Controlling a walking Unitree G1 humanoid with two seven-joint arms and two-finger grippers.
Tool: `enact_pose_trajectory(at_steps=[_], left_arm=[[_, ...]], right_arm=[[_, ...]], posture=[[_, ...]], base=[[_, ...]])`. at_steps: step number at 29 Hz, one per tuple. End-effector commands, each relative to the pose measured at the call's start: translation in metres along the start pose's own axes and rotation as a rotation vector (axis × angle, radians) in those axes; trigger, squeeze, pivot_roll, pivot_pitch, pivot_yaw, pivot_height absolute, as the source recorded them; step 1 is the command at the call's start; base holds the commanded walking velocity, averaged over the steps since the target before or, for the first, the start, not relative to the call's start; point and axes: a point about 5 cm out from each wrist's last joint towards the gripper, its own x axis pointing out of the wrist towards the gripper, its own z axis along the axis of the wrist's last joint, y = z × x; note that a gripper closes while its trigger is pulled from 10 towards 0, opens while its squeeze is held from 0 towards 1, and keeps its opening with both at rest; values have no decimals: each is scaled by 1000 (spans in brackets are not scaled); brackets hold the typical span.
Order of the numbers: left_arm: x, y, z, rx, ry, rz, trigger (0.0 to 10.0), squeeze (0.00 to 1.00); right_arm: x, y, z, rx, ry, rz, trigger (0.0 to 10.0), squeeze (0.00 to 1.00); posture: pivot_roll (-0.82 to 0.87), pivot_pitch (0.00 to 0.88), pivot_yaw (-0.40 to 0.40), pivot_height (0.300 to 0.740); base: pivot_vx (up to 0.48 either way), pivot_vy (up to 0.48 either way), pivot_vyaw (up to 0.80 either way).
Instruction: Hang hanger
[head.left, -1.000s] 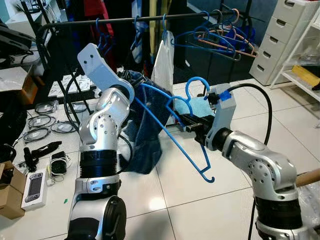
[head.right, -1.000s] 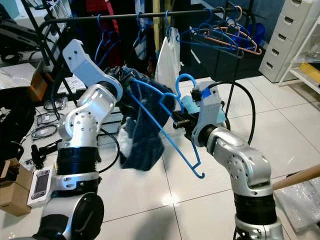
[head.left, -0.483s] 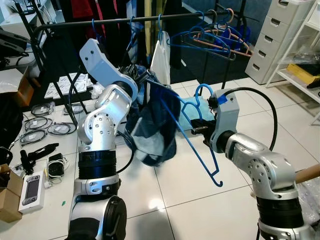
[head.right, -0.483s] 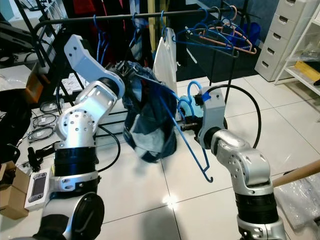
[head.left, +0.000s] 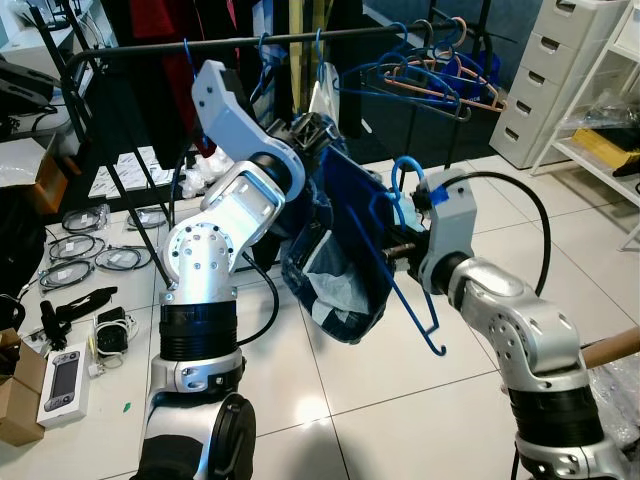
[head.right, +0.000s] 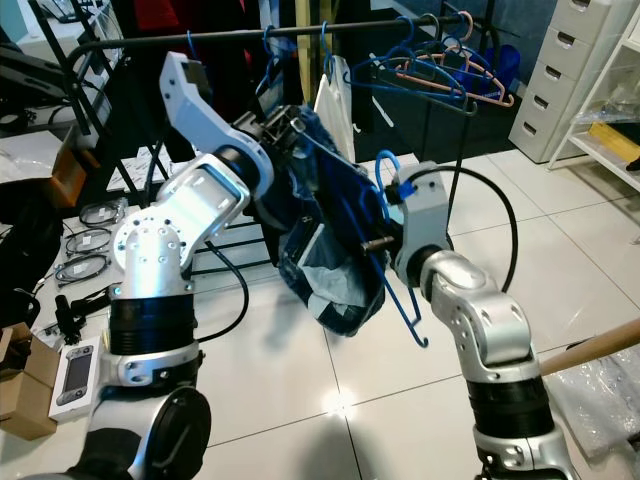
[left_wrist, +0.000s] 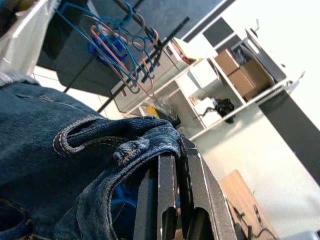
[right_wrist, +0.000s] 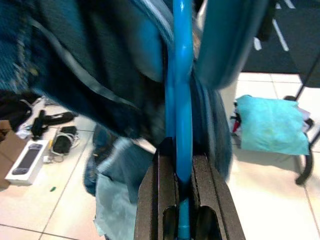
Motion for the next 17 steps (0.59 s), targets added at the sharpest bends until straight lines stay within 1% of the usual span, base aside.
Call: enact_pose_trajectory(at_steps=[1, 5, 6, 7, 8, 9, 10, 11, 12, 13, 15, 16, 17], left_arm=[[2, -35, -48, -218, 95, -124, 10000, 0], [1, -34, -50, -207, 100, -121, 10000, 0], [0, -32, -52, -194, 110, -116, 10000, 0], [-1, -30, -54, -158, 116, -109, 10000, 0], [-1, -30, -54, -158, 116, -109, 10000, 0], [-2, -28, -58, -144, 149, -121, 10000, 4], [-2, -28, -58, -144, 149, -121, 10000, 4], [-4, -28, -62, -141, 179, -134, 10000, 1000], [-4, -28, -62, -141, 179, -134, 10000, 1000], [-7, -29, -67, -131, 215, -170, 10000, 1000], [-7, -29, -67, -131, 215, -170, 10000, 1000], [-11, -29, -70, -93, 245, -201, 10000, 1000], [-11, -29, -70, -93, 245, -201, 10000, 1000]], right_arm=[[3, 2, 2, -11, -15, 14, 10000, 0], [5, 4, 4, -17, -18, 19, 10000, 0], [6, 6, 5, -24, -24, 27, 10000, 0], [8, 8, 6, -31, -33, 39, 10000, 0], [8, 8, 6, -31, -33, 39, 10000, 0], [9, 11, 9, -34, -47, 53, 10000, 0], [9, 11, 9, -34, -47, 53, 10000, 0], [10, 14, 11, -38, -65, 65, 10000, 0], [10, 14, 11, -38, -65, 65, 10000, 0], [11, 15, 14, -40, -81, 71, 10000, 0], [11, 15, 14, -40, -81, 71, 10000, 0], [11, 15, 17, -40, -100, 72, 10000, 0], [11, 15, 17, -40, -100, 72, 10000, 0]], posture=[[-78, 94, 38, 740], [-78, 94, 38, 740], [-78, 94, 38, 740], [-78, 94, 38, 740], [-78, 94, 38, 740], [-75, 95, 36, 740], [-75, 95, 36, 740], [-75, 95, 36, 740], [-75, 95, 36, 740], [-75, 96, 35, 740], [-75, 96, 35, 740], [-76, 100, 36, 740], [-76, 100, 36, 740]], base=[[0, 0, 0], [0, 0, 0], [0, 0, 0], [0, 0, 0], [0, 0, 0], [0, 0, 0], [0, 0, 0], [0, 0, 0], [0, 0, 0], [0, 0, 0], [0, 0, 0], [0, 0, 0], [0, 0, 0]])
